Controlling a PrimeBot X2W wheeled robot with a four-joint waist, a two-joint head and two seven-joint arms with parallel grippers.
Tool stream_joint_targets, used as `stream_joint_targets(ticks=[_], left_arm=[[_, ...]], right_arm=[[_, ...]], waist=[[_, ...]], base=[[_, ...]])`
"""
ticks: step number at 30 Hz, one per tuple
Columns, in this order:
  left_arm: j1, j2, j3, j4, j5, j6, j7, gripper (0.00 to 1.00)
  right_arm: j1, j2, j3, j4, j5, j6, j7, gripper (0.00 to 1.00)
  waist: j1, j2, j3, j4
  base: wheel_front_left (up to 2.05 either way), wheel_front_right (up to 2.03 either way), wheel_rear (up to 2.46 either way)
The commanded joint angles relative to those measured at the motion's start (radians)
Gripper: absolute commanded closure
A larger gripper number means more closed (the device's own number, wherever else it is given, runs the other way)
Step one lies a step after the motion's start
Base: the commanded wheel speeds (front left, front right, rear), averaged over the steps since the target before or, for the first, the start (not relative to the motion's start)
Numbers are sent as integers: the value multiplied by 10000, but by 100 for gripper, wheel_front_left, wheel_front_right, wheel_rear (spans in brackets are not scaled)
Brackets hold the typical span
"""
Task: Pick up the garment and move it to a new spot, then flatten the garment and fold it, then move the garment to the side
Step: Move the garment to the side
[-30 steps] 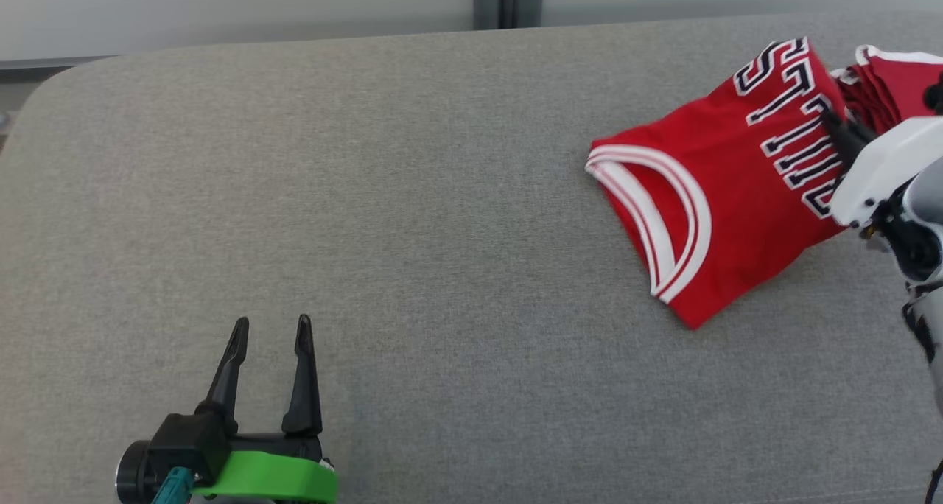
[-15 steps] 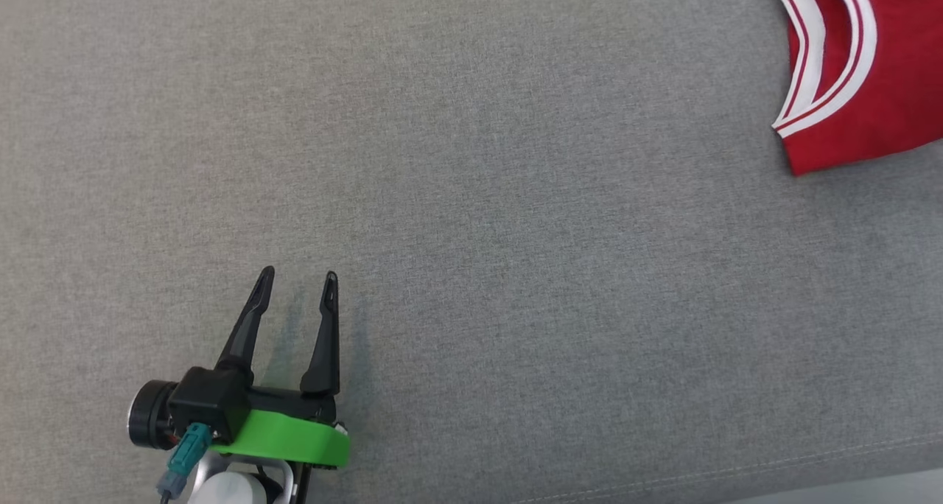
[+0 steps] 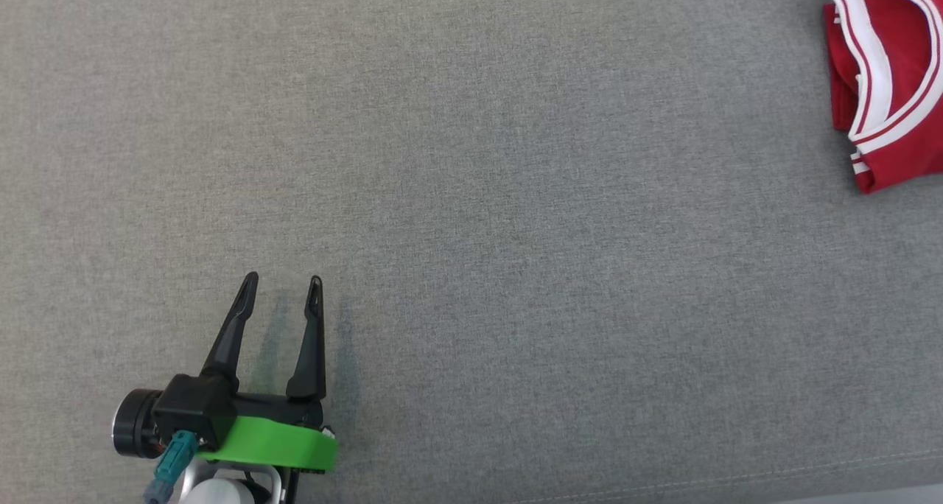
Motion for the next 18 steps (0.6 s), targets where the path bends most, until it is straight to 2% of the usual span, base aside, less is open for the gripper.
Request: stream_joint_targets(ticks=[1, 9, 15, 18], left_arm=[[72, 22, 82, -74, 8, 73, -28, 0], [541, 22, 322, -315, -332, 442, -28, 0], [1133, 22, 539, -489, -596, 793, -28, 0], [1557, 23, 744, -471, -621, 914, -28, 0]], right_arm=[[110, 90, 104, -180, 33, -16, -296, 0], [2068, 451, 1111, -2029, 391, -16, -2262, 0], [4696, 1373, 1130, -3848, 514, -16, -3266, 0], [6116, 2197, 906, -4614, 340, -10, -3523, 0]], waist=[[-1, -1, -185, -54], [-1, -1, -1409, -70], [-1, -1, -2473, 15], [-1, -1, -3044, 38]], base=[[0, 0, 0], [0, 0, 0], [0, 0, 0], [0, 0, 0]])
